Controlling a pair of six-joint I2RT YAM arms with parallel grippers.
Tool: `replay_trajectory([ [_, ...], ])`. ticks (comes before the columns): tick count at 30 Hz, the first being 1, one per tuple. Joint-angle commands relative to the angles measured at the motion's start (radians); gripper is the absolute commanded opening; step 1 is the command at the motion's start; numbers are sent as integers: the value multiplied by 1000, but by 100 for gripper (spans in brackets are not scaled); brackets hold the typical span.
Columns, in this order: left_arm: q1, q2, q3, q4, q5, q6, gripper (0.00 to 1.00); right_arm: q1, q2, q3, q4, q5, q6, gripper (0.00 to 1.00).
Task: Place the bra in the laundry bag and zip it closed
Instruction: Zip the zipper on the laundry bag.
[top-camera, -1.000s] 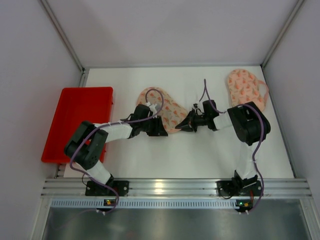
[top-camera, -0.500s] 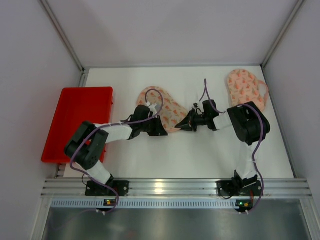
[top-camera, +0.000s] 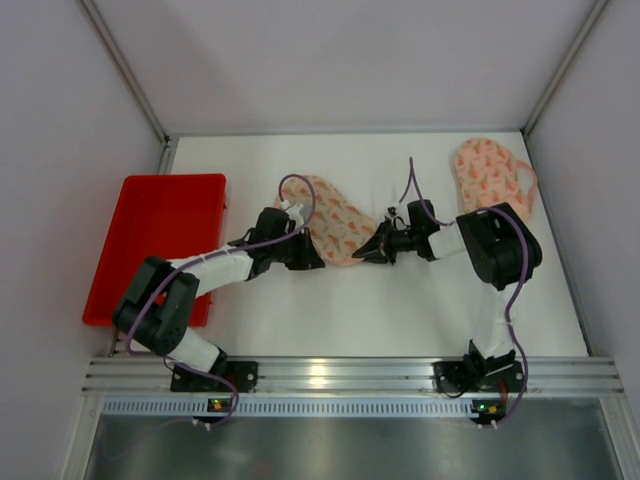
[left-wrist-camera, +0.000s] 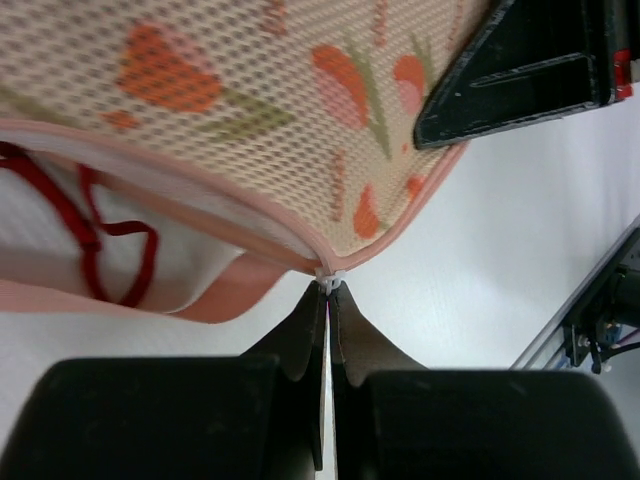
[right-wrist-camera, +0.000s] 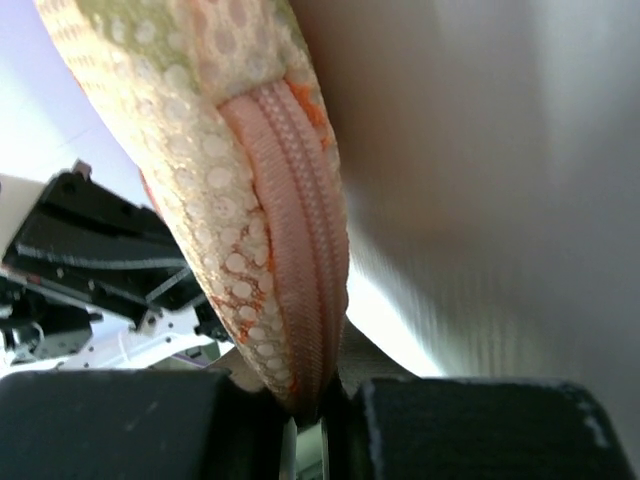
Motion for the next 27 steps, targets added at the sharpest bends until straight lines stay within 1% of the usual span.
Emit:
replay_trajectory([
  [1,58,-48,-19,-89,-18,75,0,-52,-3,16,-112,42,-98,0],
  [2,82,-45,-21,-130,-15,93,0,-56,-5,29,-152,41,-115,0],
  [4,107,-31,-16,-143,-3,107,0,-69,-5,45,-204,39,-175,0],
  [5,130,-25,-12,-158,4,125,0,-73,-3,63,-259,39,-195,0],
  [10,170,7,14,-167,20,159,0,-102,6,115,-399,44,-327,0],
  [11,176,11,20,-167,31,167,0,-105,6,135,-419,48,-345,0],
  [12,176,14,30,-160,74,170,0,-108,6,150,-472,57,-365,0],
  [15,175,15,43,-149,129,164,0,-115,8,210,-533,79,-440,0],
  [16,172,9,45,-146,149,162,0,-115,8,230,-580,88,-478,4],
  [18,165,4,50,-143,172,152,0,-116,-9,272,-608,99,-503,18],
  [20,156,-5,53,-131,197,118,0,-122,-46,305,-654,119,-543,35],
  [21,150,-8,48,-117,212,100,0,-125,-60,318,-674,128,-560,48],
  [22,138,-9,47,-103,237,64,1,-130,-84,341,-720,139,-593,53],
  [24,115,-12,51,-103,257,38,6,-136,-103,367,-776,148,-640,64],
  [25,87,-20,54,-74,261,17,19,-145,-113,378,-803,163,-691,67],
  [27,64,-34,63,-57,284,-5,32,-158,-149,394,-866,172,-748,69],
])
